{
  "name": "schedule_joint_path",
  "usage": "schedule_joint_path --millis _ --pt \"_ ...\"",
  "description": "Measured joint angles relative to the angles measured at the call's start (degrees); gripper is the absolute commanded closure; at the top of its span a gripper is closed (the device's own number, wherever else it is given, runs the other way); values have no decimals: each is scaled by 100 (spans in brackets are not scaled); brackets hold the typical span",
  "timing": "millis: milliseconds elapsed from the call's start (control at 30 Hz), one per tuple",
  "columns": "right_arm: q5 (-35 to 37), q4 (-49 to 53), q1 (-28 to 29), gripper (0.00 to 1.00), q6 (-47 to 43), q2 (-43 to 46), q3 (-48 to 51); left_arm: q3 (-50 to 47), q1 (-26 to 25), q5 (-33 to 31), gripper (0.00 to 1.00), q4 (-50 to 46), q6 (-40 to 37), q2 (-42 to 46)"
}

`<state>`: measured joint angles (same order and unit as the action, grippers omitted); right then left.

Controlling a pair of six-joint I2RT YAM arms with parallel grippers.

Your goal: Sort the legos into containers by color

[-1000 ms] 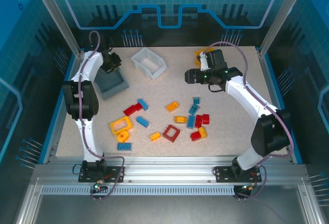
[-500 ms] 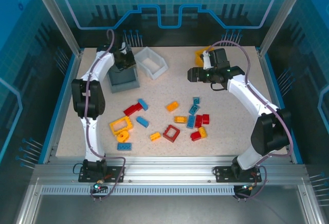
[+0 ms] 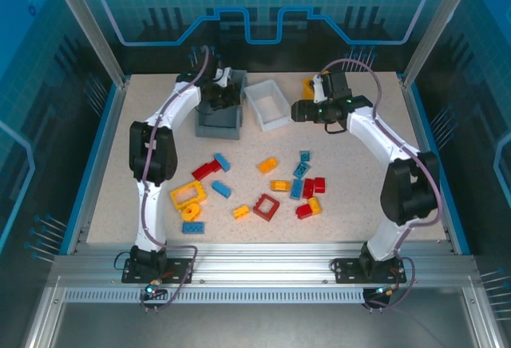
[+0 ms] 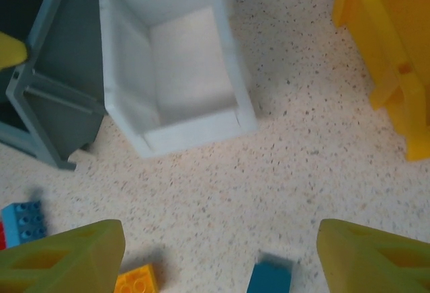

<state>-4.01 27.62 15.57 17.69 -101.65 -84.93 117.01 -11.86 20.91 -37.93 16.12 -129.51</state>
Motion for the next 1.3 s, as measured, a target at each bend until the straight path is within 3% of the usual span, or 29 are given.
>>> schedule_joint_path --millis 333,567,767,833,1033,1300 --pt "157 297 0 41 -232 -2063 -1934 -476 -289 -162 100 396 833 22" --pt "339 774 -2 50 -278 -2815 -2715 -931 -262 -382 100 614 1440 55" --pt "398 940 -4 73 -282 -2920 -2793 -955 -262 -501 100 662 1462 240" --pt "415 944 -4 75 -262 -2920 -2793 -1056 -262 -573 100 660 1445 411" --pt "662 785 92 80 -76 -2634 -2288 -1373 -262 -1016 78 566 1388 1154" --pt "925 590 431 80 332 -1862 -1128 -1961 -267 -1320 76 597 1384 2417"
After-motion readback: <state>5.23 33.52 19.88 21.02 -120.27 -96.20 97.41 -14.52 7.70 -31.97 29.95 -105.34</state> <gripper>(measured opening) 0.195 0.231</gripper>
